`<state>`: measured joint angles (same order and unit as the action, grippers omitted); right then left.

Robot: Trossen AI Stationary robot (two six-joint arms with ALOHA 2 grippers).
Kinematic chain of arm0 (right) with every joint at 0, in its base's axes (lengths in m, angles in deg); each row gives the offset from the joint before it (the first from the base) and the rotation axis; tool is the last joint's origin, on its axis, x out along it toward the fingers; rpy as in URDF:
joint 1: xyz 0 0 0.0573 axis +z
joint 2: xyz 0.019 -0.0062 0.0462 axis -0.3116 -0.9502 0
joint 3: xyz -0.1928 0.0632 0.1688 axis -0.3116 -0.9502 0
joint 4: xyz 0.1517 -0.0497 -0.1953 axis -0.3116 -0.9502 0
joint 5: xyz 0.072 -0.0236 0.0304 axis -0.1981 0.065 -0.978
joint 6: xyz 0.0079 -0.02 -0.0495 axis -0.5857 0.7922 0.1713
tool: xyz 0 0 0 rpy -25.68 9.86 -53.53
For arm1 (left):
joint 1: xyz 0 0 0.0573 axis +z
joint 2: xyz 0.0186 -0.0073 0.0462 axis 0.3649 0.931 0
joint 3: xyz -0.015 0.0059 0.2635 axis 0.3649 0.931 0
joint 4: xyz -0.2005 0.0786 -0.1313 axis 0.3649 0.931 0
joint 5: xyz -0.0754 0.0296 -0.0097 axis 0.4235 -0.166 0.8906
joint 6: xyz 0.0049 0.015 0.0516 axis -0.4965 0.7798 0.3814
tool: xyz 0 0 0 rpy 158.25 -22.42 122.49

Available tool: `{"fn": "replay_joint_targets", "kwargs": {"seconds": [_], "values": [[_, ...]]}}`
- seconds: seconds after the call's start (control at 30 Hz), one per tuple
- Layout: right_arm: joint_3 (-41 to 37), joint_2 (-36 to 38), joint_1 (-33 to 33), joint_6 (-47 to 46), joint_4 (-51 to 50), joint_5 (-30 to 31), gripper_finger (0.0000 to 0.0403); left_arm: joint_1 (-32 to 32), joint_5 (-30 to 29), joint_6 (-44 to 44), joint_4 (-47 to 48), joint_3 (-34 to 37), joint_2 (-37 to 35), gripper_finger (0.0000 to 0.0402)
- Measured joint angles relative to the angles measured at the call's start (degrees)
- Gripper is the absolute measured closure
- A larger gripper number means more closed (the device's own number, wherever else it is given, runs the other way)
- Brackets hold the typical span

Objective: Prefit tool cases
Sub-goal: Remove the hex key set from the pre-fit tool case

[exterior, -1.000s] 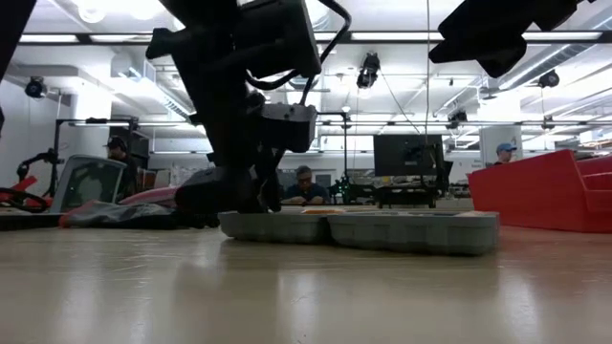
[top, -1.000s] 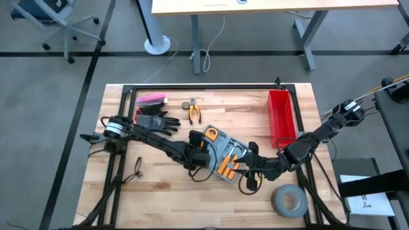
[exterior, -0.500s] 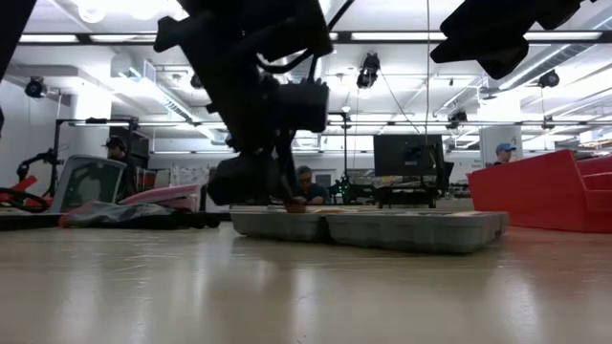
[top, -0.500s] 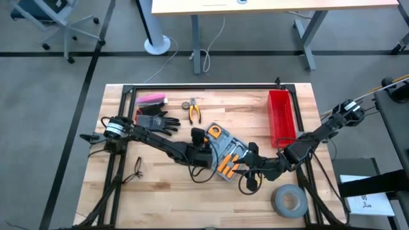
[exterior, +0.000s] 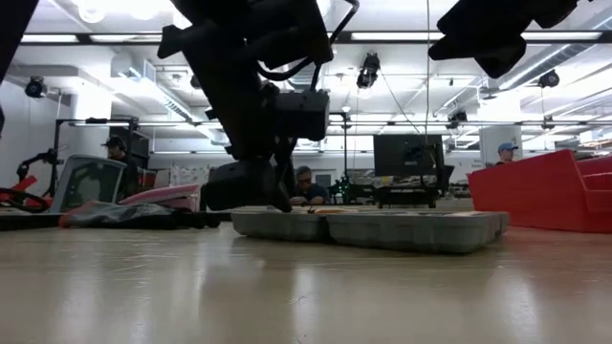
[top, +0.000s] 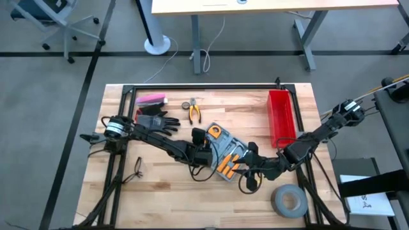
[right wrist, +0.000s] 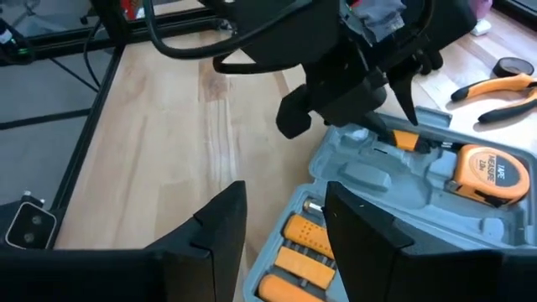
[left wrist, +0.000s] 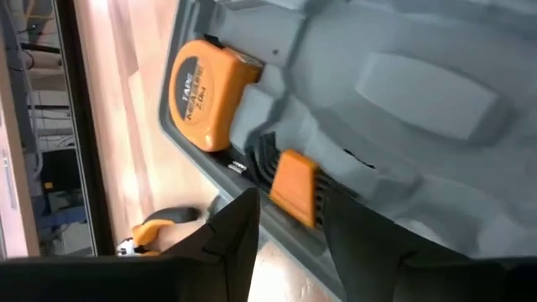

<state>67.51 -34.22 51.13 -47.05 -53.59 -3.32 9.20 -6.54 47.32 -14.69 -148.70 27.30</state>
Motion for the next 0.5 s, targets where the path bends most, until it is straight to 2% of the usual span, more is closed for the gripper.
{"fn": "replay_joint_targets", "kwargs": {"seconds": [0.17,0.23,0.37,0.5], "values": [[0.0,0.0,0.0,-0.7,-0.1,-0.4,0.0257,-0.6,0.3,-1.3,0.9,-0.5,0.0,0.0276],[0.0,0.0,0.0,-0.7,-0.1,-0.4,0.0257,-0.6,2.9,-2.9,0.4,-0.6,-0.1,0.0278],[0.0,0.0,0.0,-0.7,-0.1,-0.4,0.0261,0.4,8.9,-9.3,-0.6,-0.6,-0.1,0.0279],[0.0,0.0,0.0,-0.6,-0.1,-0.4,0.0263,0.6,10.3,-16.6,0.7,-2.6,-0.1,0.0277]]}}
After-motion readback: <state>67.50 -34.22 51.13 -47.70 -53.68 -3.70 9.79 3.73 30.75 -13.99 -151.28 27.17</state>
